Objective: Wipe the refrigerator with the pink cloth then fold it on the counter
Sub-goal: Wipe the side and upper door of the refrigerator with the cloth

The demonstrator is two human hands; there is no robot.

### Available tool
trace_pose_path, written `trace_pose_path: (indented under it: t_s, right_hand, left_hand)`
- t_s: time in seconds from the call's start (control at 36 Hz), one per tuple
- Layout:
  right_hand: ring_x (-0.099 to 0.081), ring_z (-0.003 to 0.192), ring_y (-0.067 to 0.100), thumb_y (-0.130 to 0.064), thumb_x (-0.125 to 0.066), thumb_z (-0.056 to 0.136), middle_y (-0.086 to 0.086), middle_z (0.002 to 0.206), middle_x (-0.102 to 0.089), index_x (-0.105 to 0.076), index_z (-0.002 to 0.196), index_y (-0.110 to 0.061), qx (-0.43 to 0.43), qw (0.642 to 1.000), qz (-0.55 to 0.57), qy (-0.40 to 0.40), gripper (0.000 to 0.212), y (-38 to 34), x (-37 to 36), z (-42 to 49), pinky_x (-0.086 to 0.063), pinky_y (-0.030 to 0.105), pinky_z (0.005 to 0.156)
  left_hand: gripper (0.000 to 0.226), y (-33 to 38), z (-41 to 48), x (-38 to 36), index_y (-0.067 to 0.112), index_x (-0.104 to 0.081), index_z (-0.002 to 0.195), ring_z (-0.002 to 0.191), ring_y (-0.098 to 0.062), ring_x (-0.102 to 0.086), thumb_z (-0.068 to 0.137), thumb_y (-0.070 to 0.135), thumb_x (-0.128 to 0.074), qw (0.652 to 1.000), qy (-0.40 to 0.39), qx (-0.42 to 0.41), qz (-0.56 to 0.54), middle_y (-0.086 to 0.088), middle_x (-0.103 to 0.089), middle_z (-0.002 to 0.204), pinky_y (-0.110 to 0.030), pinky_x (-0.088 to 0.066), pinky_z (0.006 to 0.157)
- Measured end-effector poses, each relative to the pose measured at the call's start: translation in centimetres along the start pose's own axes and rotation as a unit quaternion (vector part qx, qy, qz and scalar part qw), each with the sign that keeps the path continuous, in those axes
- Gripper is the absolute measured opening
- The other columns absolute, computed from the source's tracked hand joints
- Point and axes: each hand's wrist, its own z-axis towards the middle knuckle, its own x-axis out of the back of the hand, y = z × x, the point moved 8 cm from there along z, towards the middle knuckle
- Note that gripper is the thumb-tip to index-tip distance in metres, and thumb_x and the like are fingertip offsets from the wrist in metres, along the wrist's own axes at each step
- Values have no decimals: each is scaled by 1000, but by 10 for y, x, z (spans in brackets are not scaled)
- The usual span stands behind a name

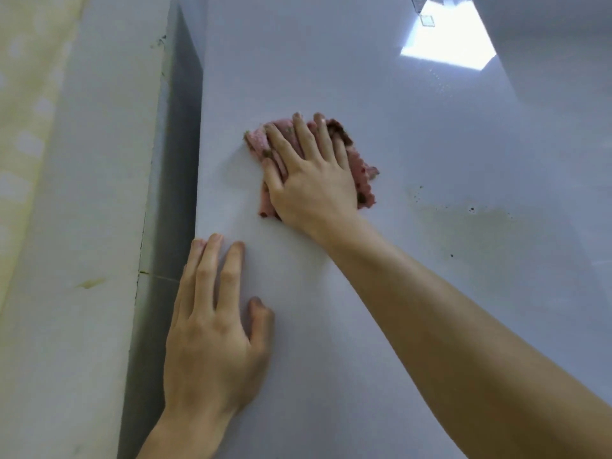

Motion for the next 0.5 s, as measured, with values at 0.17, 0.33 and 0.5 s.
trace_pose_path:
  t_s: [0.17, 0.33, 0.5]
  right_hand:
    - [7, 163, 17, -51, -25, 111, -5, 177, -4, -17, 166, -38, 29, 999, 6, -25, 57, 15, 11, 32, 7, 39, 132]
    - [8, 162, 14, -50, -21, 112, -6, 177, 1, -11, 167, -37, -49, 999, -2, -3, 57, 83, 32, -15, 10, 33, 129]
    - [0, 163, 22, -50, -24, 110, 1, 177, -7, -19, 167, -34, -103, 994, 0, 24, 60, 107, 32, -112, 5, 36, 131]
  left_hand:
    - [67, 2, 1, 4, 9, -43, 157, 161, -23, -20, 95, 34, -38, 1000, 24, -12, 1, -9, -31, 168, -28, -13, 128]
    - [66, 7, 0, 9, 6, -43, 155, 159, -29, -22, 95, 32, -41, 1000, 20, -1, 9, -14, -32, 167, -41, -22, 127]
    - [64, 15, 1, 9, 2, -44, 153, 158, -37, -23, 94, 25, -44, 1000, 23, 11, 18, -21, -35, 165, -49, -20, 131]
